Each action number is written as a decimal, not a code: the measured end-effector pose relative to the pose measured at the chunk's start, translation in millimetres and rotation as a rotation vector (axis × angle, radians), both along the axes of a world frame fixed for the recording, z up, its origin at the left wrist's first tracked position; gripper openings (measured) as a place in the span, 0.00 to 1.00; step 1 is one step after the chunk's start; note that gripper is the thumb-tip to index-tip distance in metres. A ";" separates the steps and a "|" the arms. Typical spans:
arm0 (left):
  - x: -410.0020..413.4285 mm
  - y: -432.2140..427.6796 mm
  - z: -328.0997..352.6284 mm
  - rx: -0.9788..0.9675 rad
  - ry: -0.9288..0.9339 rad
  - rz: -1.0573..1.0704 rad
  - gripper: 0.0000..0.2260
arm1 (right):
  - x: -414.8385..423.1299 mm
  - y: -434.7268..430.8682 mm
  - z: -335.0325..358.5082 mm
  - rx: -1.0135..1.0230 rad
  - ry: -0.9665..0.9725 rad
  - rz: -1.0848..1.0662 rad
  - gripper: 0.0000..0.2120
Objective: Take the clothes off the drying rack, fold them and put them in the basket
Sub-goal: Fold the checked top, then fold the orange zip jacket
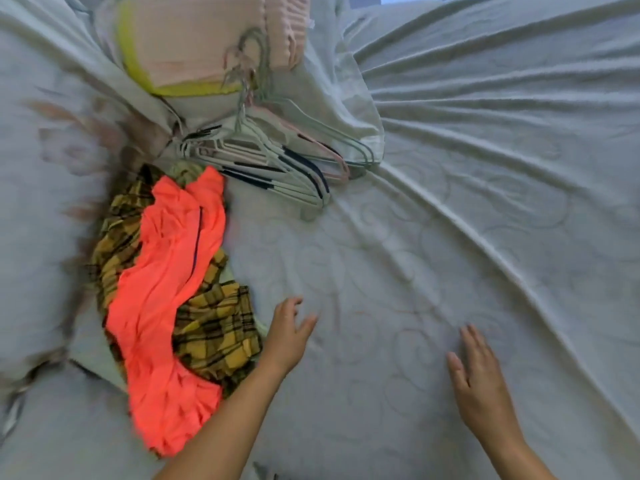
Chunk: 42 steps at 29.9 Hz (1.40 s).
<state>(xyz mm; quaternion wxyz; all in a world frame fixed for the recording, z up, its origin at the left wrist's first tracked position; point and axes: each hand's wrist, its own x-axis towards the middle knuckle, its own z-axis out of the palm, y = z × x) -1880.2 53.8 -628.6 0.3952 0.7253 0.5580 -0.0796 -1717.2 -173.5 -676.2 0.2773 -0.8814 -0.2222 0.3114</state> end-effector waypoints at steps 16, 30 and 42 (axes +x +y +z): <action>-141.9 256.2 -4.1 0.290 0.237 0.110 0.14 | -115.8 165.6 -2.2 -0.109 0.031 0.160 0.21; -31.2 91.4 168.7 -0.882 -0.997 0.317 0.18 | -81.7 193.1 138.1 0.615 1.240 -0.558 0.28; 74.2 14.3 214.8 -0.274 -0.909 0.074 0.08 | 46.2 33.9 217.5 0.811 0.841 -0.690 0.08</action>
